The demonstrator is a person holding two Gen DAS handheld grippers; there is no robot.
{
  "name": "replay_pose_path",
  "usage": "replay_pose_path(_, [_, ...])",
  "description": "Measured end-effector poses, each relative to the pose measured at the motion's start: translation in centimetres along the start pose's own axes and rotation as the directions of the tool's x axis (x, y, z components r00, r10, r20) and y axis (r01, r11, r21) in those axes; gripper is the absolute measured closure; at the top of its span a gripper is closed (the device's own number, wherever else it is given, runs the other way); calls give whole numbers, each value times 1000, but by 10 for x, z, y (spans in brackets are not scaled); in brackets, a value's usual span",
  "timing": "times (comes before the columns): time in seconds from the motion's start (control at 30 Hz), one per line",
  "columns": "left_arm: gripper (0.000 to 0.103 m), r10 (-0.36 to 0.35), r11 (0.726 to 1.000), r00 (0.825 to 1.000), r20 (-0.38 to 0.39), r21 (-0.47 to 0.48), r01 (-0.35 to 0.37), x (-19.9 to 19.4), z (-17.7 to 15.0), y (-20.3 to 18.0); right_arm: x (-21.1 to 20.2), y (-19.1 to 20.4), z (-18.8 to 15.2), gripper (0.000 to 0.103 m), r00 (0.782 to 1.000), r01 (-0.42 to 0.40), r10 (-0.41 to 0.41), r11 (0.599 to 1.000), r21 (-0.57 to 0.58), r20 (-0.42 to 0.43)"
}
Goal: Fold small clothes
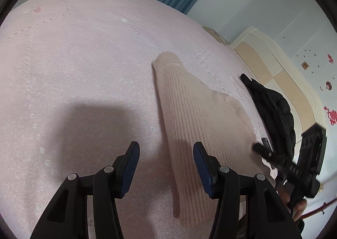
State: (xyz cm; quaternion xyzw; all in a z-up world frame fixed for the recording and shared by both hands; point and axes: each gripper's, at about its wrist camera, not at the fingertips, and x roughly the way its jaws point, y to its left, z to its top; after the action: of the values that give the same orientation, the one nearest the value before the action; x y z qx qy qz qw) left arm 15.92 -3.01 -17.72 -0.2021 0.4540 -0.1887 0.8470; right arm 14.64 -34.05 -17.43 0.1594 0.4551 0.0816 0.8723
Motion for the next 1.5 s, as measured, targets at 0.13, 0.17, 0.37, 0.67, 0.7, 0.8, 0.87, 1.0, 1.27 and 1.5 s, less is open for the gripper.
replay_pose_path(0.13, [51,-25,999,1000,-1,-22,25,2,1,5,18,8,6,84,998,-41,41,999,-6,-44])
replay_pose_path(0.17, [51,-29,999,1000,-4,-26,29,1,2,6,22,10,6,87,998,-48,46,999,-24,-52])
replay_pose_path(0.37, [49,-23,1000,1000,4,-1,23,-4,5,5,21,-20,12,89,998,-55,55,998,17,-9])
replay_pose_path(0.67, [49,-10,1000,999,35,18,9,-17,25,7,55,-41,34,35,988,-85,99,989,122,-119])
replay_pose_path(0.7, [49,-17,1000,999,39,16,17,-19,28,8,65,-45,38,33,984,-98,117,985,139,-135])
replay_pose_path(0.8, [49,-47,999,997,57,25,45,-27,36,8,83,-59,38,25,972,-149,182,966,210,-147])
replay_pose_path(0.87, [49,-54,998,996,68,26,53,-29,41,8,89,-62,41,24,969,-159,196,961,226,-152])
replay_pose_path(1.0, [49,-53,999,996,65,-5,53,-27,47,13,103,-61,46,59,933,-255,310,929,268,-184])
replay_pose_path(1.27, [49,-23,1000,996,82,-14,24,-49,44,20,44,-36,62,73,942,-305,331,915,263,-58])
replay_pose_path(1.5, [49,-78,996,987,142,-18,82,-80,48,27,-45,31,91,74,984,-172,165,977,123,66])
